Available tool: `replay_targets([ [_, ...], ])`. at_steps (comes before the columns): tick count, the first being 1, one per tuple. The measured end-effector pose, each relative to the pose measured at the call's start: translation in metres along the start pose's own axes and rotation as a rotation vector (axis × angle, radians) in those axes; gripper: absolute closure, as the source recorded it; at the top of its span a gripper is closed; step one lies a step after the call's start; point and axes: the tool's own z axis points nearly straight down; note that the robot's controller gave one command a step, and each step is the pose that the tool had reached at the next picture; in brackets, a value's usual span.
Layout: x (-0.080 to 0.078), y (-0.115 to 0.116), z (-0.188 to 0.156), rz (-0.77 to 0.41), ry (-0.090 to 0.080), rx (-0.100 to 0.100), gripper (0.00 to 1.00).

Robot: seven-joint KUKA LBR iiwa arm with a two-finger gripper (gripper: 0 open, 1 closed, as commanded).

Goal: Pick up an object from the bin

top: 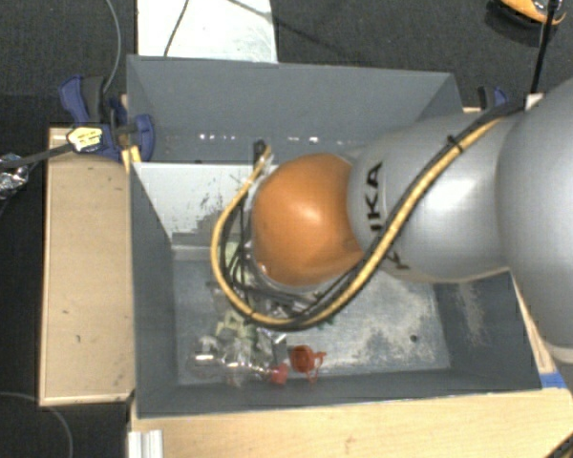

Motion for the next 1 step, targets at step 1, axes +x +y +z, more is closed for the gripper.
replay_targets([
  [1,-0.0189,-0.0054,0.0372,-0.118,-0.003,0.001,0.0],
])
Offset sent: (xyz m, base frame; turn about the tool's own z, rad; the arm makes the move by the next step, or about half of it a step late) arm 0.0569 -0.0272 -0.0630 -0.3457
